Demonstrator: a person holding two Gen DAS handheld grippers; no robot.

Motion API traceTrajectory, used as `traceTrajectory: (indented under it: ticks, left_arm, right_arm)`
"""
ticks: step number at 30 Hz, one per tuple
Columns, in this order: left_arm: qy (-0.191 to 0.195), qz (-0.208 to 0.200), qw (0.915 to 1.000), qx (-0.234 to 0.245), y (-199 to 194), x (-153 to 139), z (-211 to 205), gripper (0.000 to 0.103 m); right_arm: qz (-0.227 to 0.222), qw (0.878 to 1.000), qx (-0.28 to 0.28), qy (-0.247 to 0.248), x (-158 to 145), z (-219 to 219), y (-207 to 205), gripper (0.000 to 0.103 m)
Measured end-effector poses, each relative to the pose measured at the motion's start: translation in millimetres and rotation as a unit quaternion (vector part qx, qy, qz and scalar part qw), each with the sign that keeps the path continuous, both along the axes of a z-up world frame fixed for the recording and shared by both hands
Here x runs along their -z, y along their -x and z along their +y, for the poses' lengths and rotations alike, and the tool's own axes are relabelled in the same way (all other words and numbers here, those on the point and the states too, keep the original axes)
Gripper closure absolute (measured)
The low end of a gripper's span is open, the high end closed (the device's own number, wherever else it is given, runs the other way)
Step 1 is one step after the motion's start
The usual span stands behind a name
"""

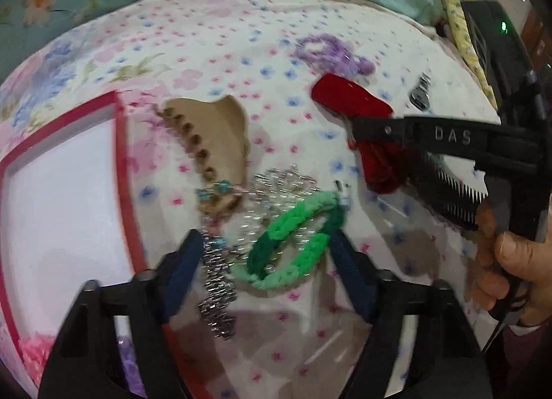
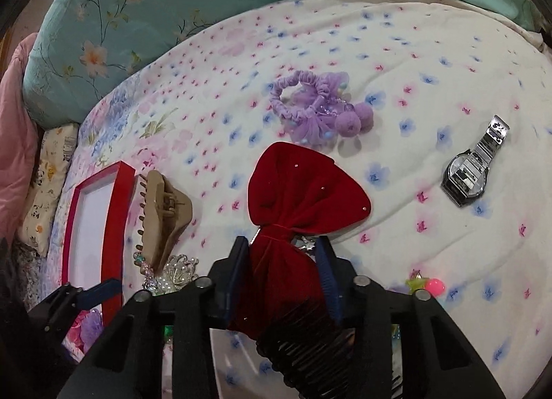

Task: Organize jewelry
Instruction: 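Withdraw both tools from the tray toward the remaining accessories, then grasp the green braided band with the left tool while the right grasps the red bow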

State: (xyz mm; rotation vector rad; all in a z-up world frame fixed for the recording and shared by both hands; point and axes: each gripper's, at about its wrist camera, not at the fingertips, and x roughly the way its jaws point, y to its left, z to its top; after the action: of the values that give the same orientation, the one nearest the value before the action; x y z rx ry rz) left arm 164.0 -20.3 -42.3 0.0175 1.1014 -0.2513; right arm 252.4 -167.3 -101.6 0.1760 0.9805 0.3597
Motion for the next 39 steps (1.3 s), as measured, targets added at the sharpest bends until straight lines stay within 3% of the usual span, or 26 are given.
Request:
traceTrajectory:
  ticks: [4,7,16,17,18,20,25,29,31,32,33,35,39]
  left_arm:
    - [0.017,0.010,0.9996,0.022,0.2,1.9,-9.7,0.075]
    - [0.037,0.006,0.9991,0.020,5.5,-4.7,-8.2,0.093]
    - [0.091,-0.031,0.9953,-0.015,33.0,-39.7,19.4,0.093]
    - [0.095,-0.037,0.9946,-0.020,36.7,-44.8,24.1,0.093]
    - [0.097,-0.041,0.9941,-0.025,38.9,-48.6,28.0,0.093]
    - [0.104,-0.053,0.9923,-0.039,46.3,-58.0,41.1,0.093]
    - [0.114,-0.059,0.9888,-0.076,55.3,-62.6,71.0,0.093]
    - [0.125,-0.058,0.9862,-0.092,61.0,-60.7,85.6,0.093]
    - [0.126,-0.057,0.9854,-0.098,63.0,-58.7,90.4,0.093]
    - [0.129,-0.057,0.9851,-0.099,63.5,-57.8,92.6,0.093]
    - [0.132,-0.056,0.9847,-0.099,64.0,-56.8,93.3,0.093]
    - [0.138,-0.054,0.9840,-0.099,65.1,-54.5,94.0,0.093]
    - [0.142,-0.047,0.9839,-0.098,63.6,-49.7,92.1,0.093]
  right_arm:
    - [-0.008,1.000,0.006,-0.016,-2.6,-4.6,-0.8,0.071]
    - [-0.016,0.999,0.013,-0.029,-7.4,-8.8,1.4,0.072]
    - [-0.068,0.993,0.017,-0.093,-45.0,-18.7,26.9,0.075]
    - [-0.070,0.993,0.013,-0.095,-48.2,-16.4,30.0,0.078]
    - [-0.072,0.992,0.005,-0.102,-51.9,-13.1,34.7,0.099]
    - [-0.070,0.991,-0.010,-0.110,-54.7,-6.2,39.6,0.100]
    - [-0.077,0.995,-0.025,-0.067,-53.6,23.5,45.8,0.103]
    - [-0.074,0.995,-0.026,-0.059,-43.0,29.0,44.4,0.103]
    - [-0.072,0.997,-0.012,-0.029,-39.5,26.7,43.5,0.098]
    - [-0.071,0.997,-0.001,-0.017,-37.8,23.1,42.9,0.089]
    - [-0.067,0.998,0.010,0.002,-33.5,18.8,40.8,0.061]
    - [-0.059,0.998,0.010,0.009,-25.9,12.3,37.5,0.032]
    - [-0.044,0.999,-0.009,0.027,-10.5,16.8,25.8,0.033]
